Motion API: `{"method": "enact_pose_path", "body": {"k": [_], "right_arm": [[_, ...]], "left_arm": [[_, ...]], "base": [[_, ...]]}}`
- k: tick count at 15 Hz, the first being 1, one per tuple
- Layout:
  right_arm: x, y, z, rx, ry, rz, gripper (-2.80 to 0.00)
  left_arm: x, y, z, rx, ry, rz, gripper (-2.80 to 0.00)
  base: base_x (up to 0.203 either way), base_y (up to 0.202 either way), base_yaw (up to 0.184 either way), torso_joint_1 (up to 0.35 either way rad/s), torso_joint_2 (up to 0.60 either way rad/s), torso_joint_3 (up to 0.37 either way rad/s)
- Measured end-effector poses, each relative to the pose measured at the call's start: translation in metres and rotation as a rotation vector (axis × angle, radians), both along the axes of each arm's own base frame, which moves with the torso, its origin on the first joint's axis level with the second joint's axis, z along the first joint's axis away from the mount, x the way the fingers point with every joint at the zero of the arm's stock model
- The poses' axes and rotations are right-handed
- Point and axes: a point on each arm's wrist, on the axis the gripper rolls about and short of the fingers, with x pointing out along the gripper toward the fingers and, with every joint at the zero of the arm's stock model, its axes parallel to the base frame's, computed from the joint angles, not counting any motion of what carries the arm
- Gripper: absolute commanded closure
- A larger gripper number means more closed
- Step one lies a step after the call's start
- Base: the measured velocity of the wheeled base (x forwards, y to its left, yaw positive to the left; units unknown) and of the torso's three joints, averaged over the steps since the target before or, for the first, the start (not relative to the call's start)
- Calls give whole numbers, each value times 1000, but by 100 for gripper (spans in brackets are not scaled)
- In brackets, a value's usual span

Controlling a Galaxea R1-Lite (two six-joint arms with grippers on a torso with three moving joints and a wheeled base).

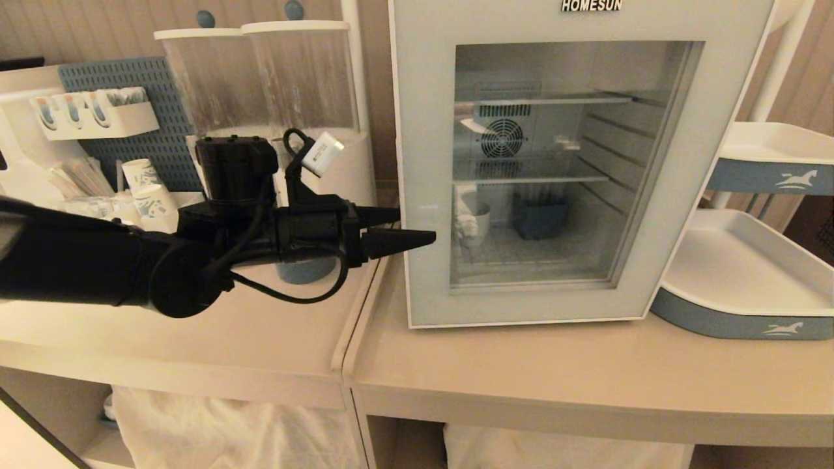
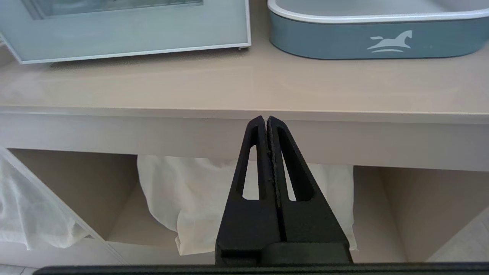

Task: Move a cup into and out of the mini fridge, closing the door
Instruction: Open the freezer door

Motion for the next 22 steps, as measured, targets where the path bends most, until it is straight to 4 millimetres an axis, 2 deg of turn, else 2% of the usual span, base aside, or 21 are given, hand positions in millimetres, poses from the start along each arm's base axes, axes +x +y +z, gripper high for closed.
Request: {"method": "enact_pose_path", "body": {"k": [6, 12, 17, 22], "right_arm": [[0, 0, 0, 0, 1, 0, 0], [0, 0, 0, 0, 0, -1, 0], [0, 0, 0, 1, 1, -1, 0], [0, 0, 0, 3, 0, 0, 0]], "left_arm": [[-31, -1, 5, 5, 22, -44, -280], [-69, -15, 13, 1, 32, -124, -280], [-118, -38, 28, -21, 24, -209, -280], [-186, -71, 34, -11, 38, -341, -280]], "base": [[0, 0, 0, 0, 0, 0], [0, 0, 0, 0, 0, 0], [0, 0, 0, 0, 0, 0], [0, 0, 0, 0, 0, 0]]}}
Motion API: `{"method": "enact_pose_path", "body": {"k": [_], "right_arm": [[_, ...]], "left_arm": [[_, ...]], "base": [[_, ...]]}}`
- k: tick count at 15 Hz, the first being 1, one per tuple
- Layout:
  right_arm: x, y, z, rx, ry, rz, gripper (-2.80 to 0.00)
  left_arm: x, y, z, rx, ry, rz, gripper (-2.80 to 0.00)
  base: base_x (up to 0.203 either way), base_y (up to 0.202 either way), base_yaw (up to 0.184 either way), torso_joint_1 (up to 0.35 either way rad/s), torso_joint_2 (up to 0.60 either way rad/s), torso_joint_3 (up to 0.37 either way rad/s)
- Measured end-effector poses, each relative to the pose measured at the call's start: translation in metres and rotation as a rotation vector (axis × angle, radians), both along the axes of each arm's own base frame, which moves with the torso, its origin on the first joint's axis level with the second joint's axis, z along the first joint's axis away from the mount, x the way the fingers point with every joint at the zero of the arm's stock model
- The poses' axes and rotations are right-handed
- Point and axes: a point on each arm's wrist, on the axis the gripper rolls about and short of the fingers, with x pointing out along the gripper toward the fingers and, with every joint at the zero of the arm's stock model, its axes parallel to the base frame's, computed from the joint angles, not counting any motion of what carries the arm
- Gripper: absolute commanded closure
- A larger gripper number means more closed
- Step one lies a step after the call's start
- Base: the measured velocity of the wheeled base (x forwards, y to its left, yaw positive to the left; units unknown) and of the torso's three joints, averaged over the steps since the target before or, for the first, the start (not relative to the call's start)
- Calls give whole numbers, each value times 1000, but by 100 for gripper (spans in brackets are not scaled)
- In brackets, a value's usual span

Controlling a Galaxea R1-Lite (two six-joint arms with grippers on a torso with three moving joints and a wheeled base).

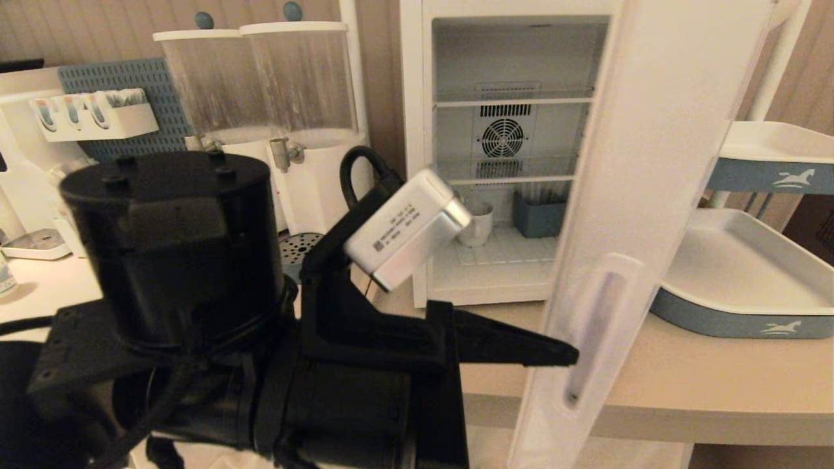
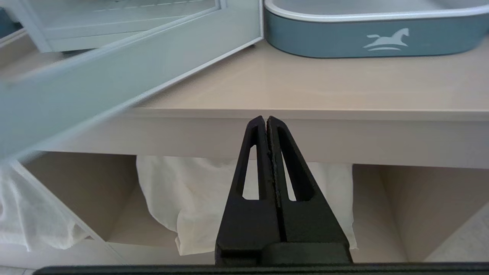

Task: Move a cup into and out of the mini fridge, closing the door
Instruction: Open the freezer door

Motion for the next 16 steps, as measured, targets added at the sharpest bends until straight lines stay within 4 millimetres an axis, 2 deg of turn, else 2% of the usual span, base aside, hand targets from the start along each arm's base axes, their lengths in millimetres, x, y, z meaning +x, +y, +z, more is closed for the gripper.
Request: {"method": "enact_pose_path", "body": {"k": [3, 7, 13, 16], "right_arm": [[0, 0, 0, 0, 0, -2, 0], [0, 0, 0, -1, -1, -2, 0], [0, 0, 0, 0, 1, -1, 0], [0, 0, 0, 0, 0, -1, 0]], "left_arm": [[-25, 3, -6, 24, 35, -70, -280], [-56, 22, -23, 64, 53, -147, -280], [-69, 41, -37, 83, 41, -159, -280], [-69, 46, -37, 79, 37, -154, -280]], "base": [[0, 0, 0, 0, 0, 0], [0, 0, 0, 0, 0, 0], [0, 0, 0, 0, 0, 0], [0, 0, 0, 0, 0, 0]]}}
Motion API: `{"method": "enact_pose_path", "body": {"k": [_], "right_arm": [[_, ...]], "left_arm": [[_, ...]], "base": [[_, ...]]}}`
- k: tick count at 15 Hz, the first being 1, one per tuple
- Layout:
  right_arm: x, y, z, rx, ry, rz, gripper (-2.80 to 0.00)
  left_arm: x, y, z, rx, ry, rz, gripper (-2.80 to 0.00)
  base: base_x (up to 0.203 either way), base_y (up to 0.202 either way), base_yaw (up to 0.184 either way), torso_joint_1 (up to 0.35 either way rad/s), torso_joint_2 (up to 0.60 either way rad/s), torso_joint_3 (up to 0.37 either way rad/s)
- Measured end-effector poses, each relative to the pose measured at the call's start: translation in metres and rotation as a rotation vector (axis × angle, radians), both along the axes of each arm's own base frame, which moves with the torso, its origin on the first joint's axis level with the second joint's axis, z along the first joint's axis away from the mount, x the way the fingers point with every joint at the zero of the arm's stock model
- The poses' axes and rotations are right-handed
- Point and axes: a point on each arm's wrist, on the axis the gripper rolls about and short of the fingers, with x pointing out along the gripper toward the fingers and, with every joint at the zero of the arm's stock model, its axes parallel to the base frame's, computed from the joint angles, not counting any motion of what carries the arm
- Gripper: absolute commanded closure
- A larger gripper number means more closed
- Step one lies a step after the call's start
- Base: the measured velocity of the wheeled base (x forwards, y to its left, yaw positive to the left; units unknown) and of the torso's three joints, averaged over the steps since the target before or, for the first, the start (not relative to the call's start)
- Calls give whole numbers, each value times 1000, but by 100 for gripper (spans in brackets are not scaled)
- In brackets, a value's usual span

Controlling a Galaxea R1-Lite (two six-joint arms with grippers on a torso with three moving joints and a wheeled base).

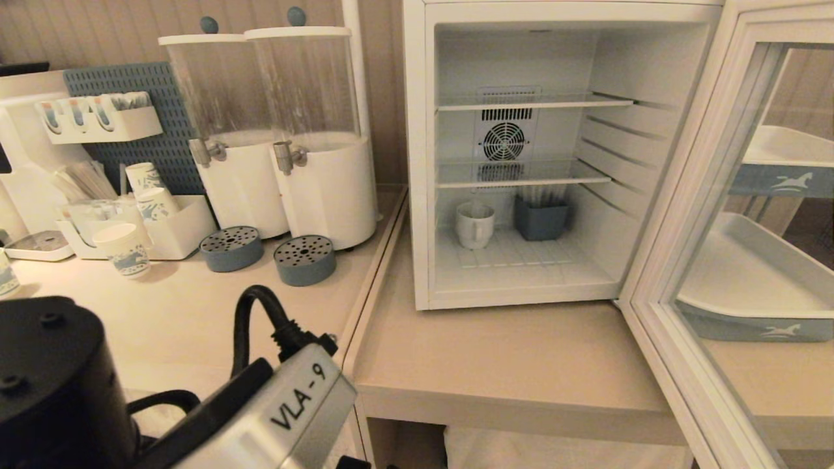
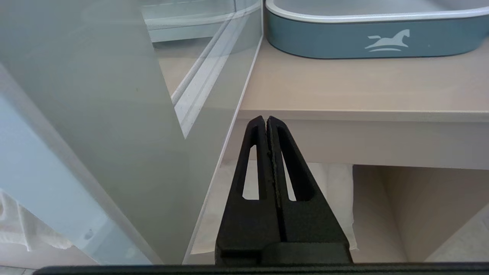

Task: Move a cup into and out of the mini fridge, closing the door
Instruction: Open the freezer door, then take the ceramic cup out of the freezer

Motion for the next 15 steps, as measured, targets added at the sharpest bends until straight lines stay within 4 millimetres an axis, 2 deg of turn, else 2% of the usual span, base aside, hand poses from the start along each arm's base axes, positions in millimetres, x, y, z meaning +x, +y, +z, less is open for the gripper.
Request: {"method": "enact_pose_path", "body": {"k": [4, 7, 13, 14, 15], "right_arm": [[0, 0, 0, 0, -1, -1, 0], [0, 0, 0, 0, 0, -1, 0], [0, 0, 0, 0, 0, -1, 0], [0, 0, 0, 0, -1, 0, 0], [0, 0, 0, 0, -1, -1, 0]], "left_arm": [[3, 16, -2, -8, -4, 45, -280], [8, 39, -3, -19, -12, 144, -280], [3, 96, 11, -75, -76, 595, -280], [-1, 108, 13, -58, -61, 664, 0], [-7, 121, 16, -51, -29, 729, 0]], "base": [[0, 0, 0, 0, 0, 0], [0, 0, 0, 0, 0, 0], [0, 0, 0, 0, 0, 0], [0, 0, 0, 0, 0, 0], [0, 0, 0, 0, 0, 0]]}}
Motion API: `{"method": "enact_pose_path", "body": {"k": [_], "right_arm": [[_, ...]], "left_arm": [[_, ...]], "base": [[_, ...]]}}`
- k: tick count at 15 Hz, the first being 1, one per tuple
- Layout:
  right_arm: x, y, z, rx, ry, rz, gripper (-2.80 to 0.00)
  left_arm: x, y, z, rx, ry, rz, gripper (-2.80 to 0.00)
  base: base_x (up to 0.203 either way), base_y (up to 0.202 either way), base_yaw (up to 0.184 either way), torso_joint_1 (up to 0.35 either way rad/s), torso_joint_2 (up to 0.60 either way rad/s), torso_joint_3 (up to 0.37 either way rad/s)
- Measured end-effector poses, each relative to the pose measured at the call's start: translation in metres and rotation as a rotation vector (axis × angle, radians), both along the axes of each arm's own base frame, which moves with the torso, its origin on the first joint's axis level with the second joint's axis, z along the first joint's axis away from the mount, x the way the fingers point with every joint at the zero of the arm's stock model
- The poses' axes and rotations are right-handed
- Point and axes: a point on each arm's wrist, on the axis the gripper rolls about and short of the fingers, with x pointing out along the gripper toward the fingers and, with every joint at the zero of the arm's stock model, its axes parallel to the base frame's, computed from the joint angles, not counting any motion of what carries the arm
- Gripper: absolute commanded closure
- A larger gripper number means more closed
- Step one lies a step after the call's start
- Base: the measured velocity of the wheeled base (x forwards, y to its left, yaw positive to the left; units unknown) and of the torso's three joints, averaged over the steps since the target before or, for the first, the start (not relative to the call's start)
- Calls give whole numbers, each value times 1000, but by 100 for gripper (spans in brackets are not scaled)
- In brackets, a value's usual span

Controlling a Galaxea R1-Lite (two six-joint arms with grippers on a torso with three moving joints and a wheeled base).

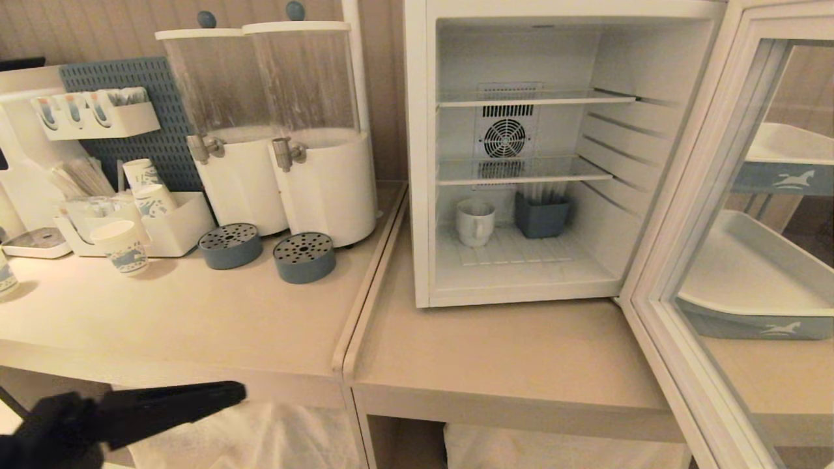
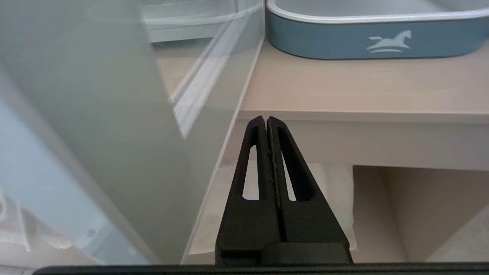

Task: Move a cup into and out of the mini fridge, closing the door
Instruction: Take the ceramic cup out of the freezer

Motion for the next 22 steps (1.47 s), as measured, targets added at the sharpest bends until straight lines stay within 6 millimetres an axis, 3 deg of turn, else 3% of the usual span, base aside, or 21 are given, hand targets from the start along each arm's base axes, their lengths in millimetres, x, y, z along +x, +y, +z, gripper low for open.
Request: {"method": "enact_pose_path", "body": {"k": [4, 9, 13, 16, 19, 22], "right_arm": [[0, 0, 0, 0, 1, 0, 0], [0, 0, 0, 0, 0, 0, 0], [0, 0, 0, 0, 1, 0, 0], [0, 0, 0, 0, 1, 0, 0], [0, 0, 0, 1, 2, 0, 0], [0, 0, 0, 1, 2, 0, 0]], "left_arm": [[-34, 38, -3, -59, 92, 213, 0], [-79, 59, -13, -124, 123, 396, 0], [-125, 68, -4, -232, 228, 551, 0], [-149, 73, 5, -290, 272, 718, 0], [-168, 65, 7, -314, 251, 697, 0], [-197, 56, -14, -323, 190, 619, 0]], "base": [[0, 0, 0, 0, 0, 0], [0, 0, 0, 0, 0, 0], [0, 0, 0, 0, 0, 0], [0, 0, 0, 0, 0, 0], [0, 0, 0, 0, 0, 0], [0, 0, 0, 0, 0, 0]]}}
